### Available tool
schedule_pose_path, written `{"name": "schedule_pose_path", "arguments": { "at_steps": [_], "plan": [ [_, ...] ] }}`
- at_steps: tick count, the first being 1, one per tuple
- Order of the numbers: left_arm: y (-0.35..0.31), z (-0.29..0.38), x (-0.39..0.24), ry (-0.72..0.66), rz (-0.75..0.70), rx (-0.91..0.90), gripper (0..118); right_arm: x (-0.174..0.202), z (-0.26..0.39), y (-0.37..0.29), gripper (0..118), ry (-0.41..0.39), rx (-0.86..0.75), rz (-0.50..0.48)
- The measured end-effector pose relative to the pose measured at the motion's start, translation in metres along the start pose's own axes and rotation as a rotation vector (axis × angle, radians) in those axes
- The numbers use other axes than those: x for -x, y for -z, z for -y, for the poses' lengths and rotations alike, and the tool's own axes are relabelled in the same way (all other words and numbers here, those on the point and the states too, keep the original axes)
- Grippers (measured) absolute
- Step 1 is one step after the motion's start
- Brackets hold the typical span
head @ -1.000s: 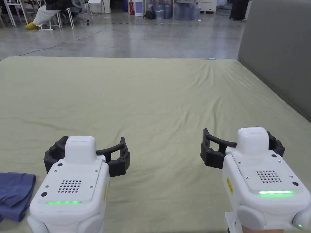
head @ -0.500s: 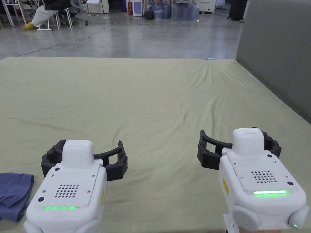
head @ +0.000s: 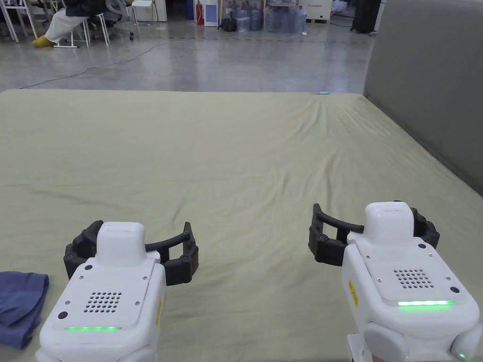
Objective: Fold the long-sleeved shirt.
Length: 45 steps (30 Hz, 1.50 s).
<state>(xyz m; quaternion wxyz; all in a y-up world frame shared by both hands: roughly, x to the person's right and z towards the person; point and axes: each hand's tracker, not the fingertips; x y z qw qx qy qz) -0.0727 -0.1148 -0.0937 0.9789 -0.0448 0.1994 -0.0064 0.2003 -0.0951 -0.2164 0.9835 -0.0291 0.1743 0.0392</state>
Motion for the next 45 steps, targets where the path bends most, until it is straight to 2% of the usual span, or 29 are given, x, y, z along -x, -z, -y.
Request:
{"name": "schedule_pose_path", "arguments": {
  "at_steps": [45],
  "plan": [
    [0.0006,-0.0030,0.0029,0.012,-0.007,0.000,118,0.0043,0.0022,0.0007,112,-0.012,0.007,-0.017]
  ]
}}
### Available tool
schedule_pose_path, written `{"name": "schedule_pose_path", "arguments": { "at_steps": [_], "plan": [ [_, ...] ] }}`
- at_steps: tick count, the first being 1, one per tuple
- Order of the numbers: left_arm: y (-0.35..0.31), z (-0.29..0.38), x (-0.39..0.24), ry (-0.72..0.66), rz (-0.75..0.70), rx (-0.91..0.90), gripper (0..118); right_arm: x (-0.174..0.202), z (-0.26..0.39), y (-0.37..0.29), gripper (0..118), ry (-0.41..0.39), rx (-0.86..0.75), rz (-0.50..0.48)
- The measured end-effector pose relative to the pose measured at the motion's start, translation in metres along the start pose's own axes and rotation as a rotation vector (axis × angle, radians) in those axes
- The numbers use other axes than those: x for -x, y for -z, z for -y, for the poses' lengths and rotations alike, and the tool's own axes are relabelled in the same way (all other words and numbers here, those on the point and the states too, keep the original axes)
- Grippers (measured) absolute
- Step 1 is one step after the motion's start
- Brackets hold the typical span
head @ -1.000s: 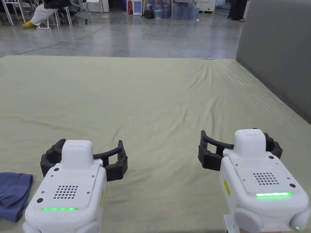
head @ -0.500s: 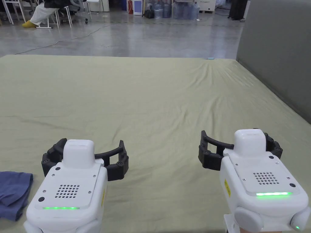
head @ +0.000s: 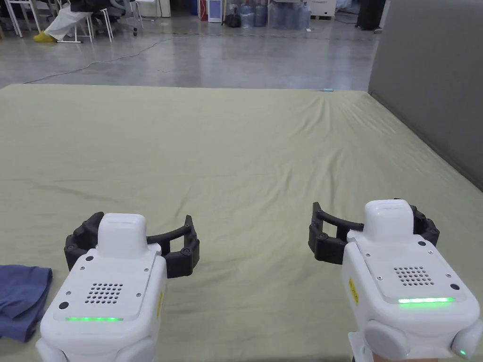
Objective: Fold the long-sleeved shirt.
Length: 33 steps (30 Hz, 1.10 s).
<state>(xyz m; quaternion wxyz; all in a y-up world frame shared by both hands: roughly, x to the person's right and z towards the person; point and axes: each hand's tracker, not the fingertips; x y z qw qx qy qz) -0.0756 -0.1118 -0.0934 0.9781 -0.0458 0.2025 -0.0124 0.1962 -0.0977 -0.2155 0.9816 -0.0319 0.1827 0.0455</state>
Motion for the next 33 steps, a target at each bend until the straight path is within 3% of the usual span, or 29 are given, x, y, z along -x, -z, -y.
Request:
{"name": "schedule_pose_path", "arguments": {
  "at_steps": [33],
  "plan": [
    [0.0012,-0.0014,-0.0020,-0.002,0.012,0.001,118,-0.0011,-0.0025,0.0007,112,0.009,-0.008,-0.002]
  ]
}}
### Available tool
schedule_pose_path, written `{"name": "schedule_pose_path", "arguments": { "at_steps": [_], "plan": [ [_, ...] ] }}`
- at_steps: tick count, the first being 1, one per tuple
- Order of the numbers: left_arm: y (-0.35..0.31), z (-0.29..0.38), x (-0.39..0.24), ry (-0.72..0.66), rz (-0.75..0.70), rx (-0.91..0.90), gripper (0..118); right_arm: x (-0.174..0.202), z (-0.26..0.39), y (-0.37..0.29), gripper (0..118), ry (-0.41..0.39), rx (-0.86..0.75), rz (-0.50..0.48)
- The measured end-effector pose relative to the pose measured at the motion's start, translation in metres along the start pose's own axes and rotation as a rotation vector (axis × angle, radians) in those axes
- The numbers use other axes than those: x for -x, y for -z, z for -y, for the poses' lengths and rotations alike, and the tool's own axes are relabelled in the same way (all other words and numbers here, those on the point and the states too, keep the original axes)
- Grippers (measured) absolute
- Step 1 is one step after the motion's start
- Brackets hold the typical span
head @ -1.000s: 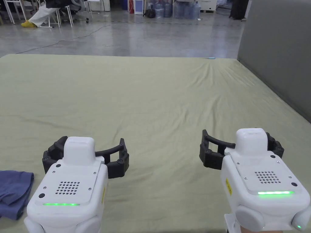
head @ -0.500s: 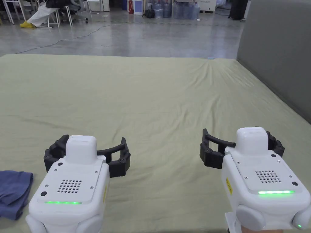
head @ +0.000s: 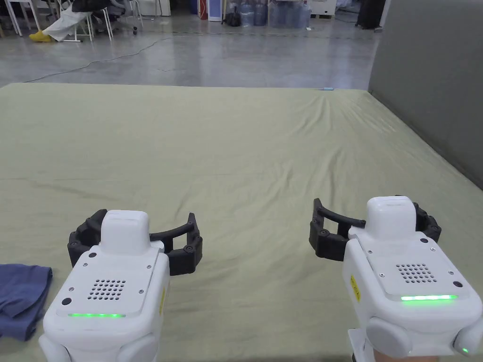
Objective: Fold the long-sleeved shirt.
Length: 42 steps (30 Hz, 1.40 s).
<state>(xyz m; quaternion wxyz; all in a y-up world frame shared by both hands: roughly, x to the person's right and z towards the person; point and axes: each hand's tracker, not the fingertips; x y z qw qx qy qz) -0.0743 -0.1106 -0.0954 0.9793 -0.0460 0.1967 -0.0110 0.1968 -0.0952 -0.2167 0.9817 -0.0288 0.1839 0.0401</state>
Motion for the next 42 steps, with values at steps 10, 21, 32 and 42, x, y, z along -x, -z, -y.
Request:
{"name": "schedule_pose_path", "arguments": {
  "at_steps": [10,21,32,42],
  "plan": [
    [-0.002,0.002,0.000,-0.005,-0.003,0.003,118,-0.001,0.001,-0.001,112,0.004,0.001,0.001],
    [-0.003,0.001,0.000,-0.005,-0.011,0.001,118,-0.001,0.000,-0.002,112,0.004,0.000,-0.002],
    [-0.004,-0.003,0.005,-0.064,0.101,-0.003,117,0.001,0.000,-0.003,112,0.001,-0.011,-0.004],
    [0.000,-0.034,-0.005,-0.161,0.011,0.083,117,0.000,0.002,0.000,112,0.001,0.010,0.001]
  ]
}}
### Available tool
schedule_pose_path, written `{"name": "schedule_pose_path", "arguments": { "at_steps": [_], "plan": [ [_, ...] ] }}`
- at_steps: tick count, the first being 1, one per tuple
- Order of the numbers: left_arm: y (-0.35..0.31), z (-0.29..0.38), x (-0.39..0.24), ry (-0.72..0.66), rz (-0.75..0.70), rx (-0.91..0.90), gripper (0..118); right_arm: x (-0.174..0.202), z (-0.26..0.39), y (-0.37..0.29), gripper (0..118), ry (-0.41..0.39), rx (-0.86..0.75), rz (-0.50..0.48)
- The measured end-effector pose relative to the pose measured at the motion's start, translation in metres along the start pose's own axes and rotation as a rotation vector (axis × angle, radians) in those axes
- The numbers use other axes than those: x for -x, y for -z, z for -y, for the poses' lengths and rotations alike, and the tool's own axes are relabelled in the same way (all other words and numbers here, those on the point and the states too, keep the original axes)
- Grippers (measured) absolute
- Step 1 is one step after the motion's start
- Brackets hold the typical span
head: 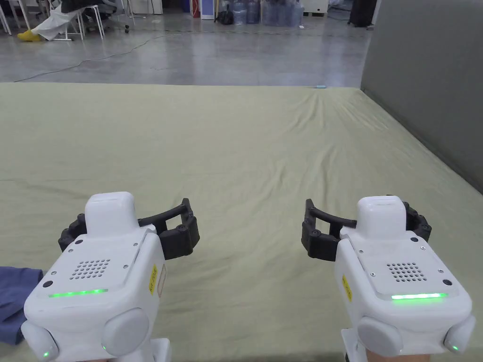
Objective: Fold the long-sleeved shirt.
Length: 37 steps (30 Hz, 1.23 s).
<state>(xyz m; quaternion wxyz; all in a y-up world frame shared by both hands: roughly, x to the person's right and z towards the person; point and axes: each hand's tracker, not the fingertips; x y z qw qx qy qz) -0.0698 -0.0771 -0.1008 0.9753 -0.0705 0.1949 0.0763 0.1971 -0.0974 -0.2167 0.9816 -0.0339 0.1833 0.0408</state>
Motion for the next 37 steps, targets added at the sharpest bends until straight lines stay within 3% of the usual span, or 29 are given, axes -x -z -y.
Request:
{"name": "schedule_pose_path", "arguments": {
  "at_steps": [7,13,17,22,27,29,34,37],
  "plan": [
    [-0.003,-0.009,0.006,-0.160,0.119,0.064,118,0.000,0.001,0.001,112,-0.004,0.009,-0.001],
    [0.004,-0.017,-0.006,-0.089,-0.039,0.142,118,0.000,0.001,0.001,112,-0.005,0.011,0.001],
    [0.008,-0.012,-0.010,-0.040,-0.056,0.161,118,0.000,0.002,0.001,112,-0.012,0.013,0.004],
    [0.007,-0.006,-0.010,-0.085,0.013,0.178,118,-0.001,0.002,0.001,112,-0.009,0.013,0.009],
    [0.010,-0.005,0.009,-0.221,0.226,0.179,118,-0.003,0.002,0.002,112,-0.014,0.012,0.017],
    [0.009,-0.002,0.010,-0.166,0.200,0.124,118,-0.003,0.003,0.002,112,-0.010,0.015,0.019],
    [0.006,0.011,-0.001,0.071,-0.062,-0.006,118,-0.004,0.003,0.002,112,-0.010,0.017,0.019],
    [0.012,0.019,0.007,0.069,-0.058,0.024,118,-0.003,0.003,0.002,112,-0.008,0.016,0.014]
  ]
}}
